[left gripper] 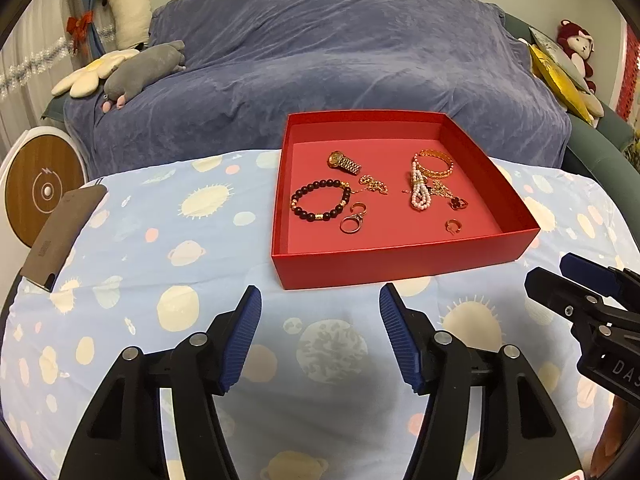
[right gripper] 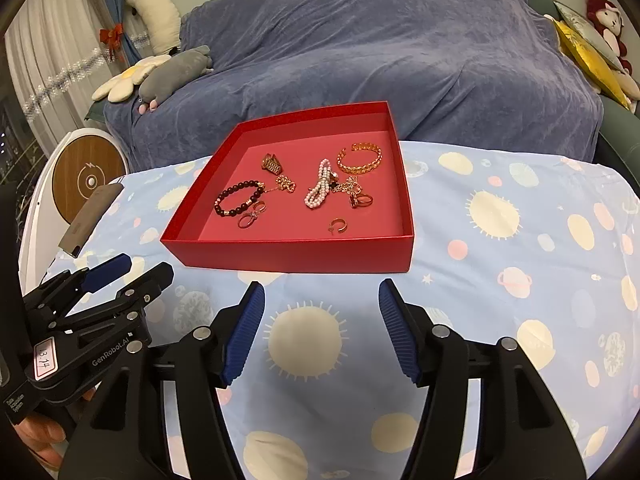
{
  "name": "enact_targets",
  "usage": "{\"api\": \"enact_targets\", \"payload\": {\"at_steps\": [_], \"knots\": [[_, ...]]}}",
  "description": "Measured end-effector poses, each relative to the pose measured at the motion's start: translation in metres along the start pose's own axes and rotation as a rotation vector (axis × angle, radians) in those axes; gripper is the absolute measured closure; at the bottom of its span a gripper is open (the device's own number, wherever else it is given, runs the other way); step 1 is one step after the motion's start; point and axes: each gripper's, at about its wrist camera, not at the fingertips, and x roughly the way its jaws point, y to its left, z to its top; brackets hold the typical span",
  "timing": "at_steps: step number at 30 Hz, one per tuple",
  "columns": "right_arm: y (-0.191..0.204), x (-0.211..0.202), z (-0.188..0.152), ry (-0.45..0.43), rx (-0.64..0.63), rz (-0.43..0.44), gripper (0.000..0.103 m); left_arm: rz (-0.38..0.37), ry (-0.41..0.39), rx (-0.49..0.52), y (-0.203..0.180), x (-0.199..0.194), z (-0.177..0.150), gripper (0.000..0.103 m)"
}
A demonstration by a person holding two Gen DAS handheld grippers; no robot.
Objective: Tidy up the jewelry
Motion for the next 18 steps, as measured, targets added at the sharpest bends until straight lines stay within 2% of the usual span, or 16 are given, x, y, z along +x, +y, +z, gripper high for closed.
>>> {"api": "enact_targets", "payload": {"at_steps": [6, 13, 18], "knots": [[-0.0006, -0.0028, -0.0003, -0.019, 0.001, -0.012, 0.034, 0.008, -0.006, 0.014, -0.0053, -0.0005, -0.0013, 0.035], [0.0024, -0.0028, -0.002, -0.022, -0.012, -0.015, 0.031, 0.011, -0.007, 0.015, -0.0083, -0.0018, -0.0019, 0.029], [0.003, -0.0045, -0.0032, -0.038, -0.011, -0.021, 0.025, 0.011, -0.02, 0.002, -0.009, -0.0055, -0.001, 0.023]]}}
